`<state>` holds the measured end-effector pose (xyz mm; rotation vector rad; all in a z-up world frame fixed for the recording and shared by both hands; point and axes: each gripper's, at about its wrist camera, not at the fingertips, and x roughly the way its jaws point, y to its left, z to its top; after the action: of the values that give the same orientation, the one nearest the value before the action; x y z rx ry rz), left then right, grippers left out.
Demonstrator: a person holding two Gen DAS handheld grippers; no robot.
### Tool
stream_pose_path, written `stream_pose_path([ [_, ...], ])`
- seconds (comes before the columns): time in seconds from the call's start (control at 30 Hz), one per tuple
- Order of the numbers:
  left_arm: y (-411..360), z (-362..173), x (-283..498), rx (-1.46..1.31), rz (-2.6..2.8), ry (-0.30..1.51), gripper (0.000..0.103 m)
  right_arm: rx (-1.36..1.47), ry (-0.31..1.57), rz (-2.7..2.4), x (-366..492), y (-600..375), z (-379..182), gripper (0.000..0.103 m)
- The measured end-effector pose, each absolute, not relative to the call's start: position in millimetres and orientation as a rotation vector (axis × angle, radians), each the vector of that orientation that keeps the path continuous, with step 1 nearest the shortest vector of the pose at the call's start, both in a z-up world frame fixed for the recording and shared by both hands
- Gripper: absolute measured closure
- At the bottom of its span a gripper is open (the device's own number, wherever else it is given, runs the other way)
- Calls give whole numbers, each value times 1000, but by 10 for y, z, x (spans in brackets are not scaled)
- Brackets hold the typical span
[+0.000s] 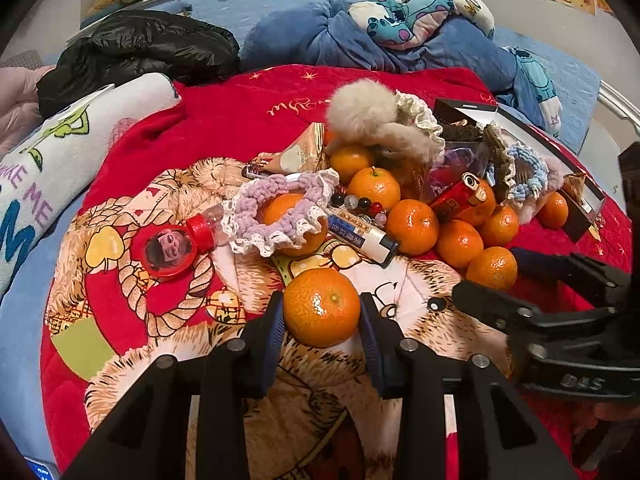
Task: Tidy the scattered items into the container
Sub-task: 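Grasp another tangerine with the right tool while the left tool holds its tangerine, then carry both tangerines in the left and right tools over the black box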
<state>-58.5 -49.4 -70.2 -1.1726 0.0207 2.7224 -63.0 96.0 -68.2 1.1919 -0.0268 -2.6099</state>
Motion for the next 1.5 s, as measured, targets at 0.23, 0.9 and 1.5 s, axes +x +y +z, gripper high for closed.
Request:
stream_pose_path([
  [0.23, -484, -731, -609, -1193, 2719, 27, 66, 1207, -26, -2618, -664, 980, -690, 37],
  [0.9, -369, -643, -491, -1173, 2742, 93, 66, 1174, -148, -2547, -639, 1119, -652, 68],
  [1.5, -159, -450, -332, -1114, 2716, 13, 66, 1102, -154, -2547, -538, 1175, -464, 68],
])
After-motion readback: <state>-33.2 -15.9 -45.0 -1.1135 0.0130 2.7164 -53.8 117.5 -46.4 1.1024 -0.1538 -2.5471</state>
